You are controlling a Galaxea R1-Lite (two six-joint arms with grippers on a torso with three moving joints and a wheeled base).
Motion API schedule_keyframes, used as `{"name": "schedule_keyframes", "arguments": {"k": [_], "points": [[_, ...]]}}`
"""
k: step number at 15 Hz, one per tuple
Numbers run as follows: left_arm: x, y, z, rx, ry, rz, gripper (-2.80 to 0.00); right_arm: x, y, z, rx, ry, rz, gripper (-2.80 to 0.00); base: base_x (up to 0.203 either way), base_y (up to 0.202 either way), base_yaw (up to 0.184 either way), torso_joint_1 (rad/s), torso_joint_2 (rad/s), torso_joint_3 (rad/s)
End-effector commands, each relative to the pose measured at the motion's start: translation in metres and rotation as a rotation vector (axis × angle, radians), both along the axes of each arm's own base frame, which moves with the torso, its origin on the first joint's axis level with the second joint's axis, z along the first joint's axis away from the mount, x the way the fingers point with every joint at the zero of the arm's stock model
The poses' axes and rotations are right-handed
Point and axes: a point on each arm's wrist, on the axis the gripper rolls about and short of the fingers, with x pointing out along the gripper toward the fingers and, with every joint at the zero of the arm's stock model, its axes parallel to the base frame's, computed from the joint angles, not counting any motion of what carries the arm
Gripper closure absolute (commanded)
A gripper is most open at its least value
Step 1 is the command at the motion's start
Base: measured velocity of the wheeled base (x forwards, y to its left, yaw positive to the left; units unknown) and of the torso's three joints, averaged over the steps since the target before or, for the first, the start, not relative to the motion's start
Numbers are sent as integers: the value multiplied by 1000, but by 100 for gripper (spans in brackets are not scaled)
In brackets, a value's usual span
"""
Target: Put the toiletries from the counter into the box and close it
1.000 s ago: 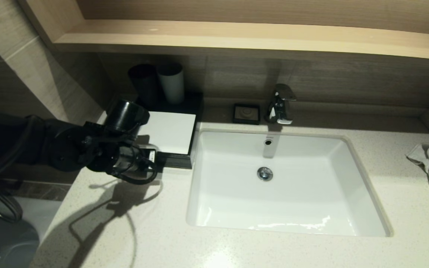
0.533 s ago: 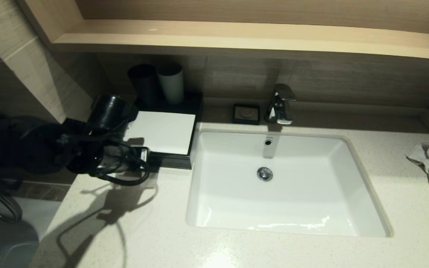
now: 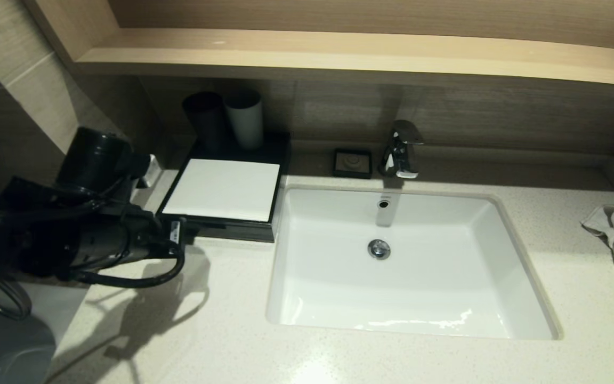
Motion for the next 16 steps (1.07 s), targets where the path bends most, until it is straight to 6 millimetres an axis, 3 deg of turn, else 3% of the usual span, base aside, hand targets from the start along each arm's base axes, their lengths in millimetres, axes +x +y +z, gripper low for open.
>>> {"name": "schedule_keyframes", "arguments": {"k": [1, 8, 16], "points": [[-15, 6, 7, -13, -30, 1, 0, 0, 0, 0, -1, 0, 0, 0, 0, 0, 0, 0, 0, 0], [-45, 23, 16, 2, -82, 1, 0, 0, 0, 0, -1, 0, 0, 0, 0, 0, 0, 0, 0, 0], [-86, 52, 5, 33, -101, 49, 0, 0, 0, 0, -1, 0, 0, 0, 0, 0, 0, 0, 0, 0]]}}
